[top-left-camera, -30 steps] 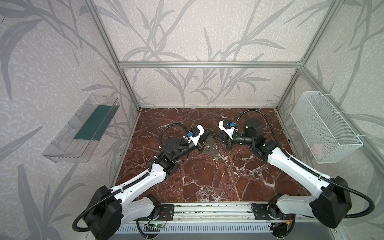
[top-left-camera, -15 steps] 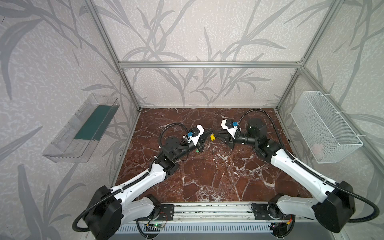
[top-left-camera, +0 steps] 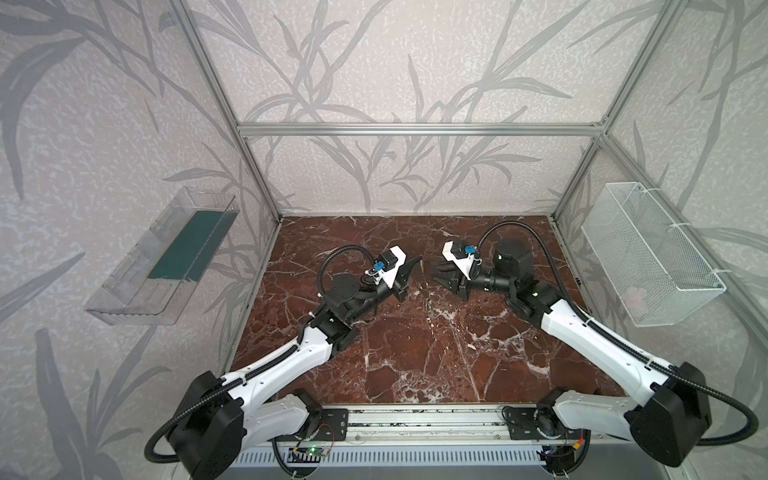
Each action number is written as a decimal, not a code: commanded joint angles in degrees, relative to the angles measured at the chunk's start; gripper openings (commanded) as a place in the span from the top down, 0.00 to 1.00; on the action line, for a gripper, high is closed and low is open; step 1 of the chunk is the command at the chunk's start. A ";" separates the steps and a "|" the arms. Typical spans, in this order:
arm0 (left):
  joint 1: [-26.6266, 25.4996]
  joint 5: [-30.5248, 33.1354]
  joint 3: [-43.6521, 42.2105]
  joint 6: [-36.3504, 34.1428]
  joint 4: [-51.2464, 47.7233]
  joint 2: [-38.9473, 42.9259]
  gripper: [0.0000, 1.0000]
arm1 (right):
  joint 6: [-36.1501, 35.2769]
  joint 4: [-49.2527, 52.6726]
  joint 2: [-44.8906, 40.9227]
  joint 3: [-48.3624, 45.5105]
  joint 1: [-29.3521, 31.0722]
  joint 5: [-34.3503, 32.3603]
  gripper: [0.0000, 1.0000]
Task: Put the keys on the keyring
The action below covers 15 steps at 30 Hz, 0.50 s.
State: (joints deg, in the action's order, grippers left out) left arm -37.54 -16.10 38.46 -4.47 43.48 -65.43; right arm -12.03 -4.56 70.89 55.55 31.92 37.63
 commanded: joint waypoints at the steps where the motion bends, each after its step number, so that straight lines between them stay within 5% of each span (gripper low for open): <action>1: -0.13 6.43 -0.16 -0.28 3.90 -0.38 1.00 | 2.82 -2.44 -0.41 -0.71 -0.21 1.29 0.68; 15: -1.13 16.97 2.48 -0.63 1.93 -3.36 1.00 | 14.57 -11.46 5.74 0.32 1.57 -0.34 0.61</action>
State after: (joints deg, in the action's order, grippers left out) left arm -38.33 -1.76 38.52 -4.51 44.05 -68.66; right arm -0.54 -12.51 75.22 54.87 32.51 37.85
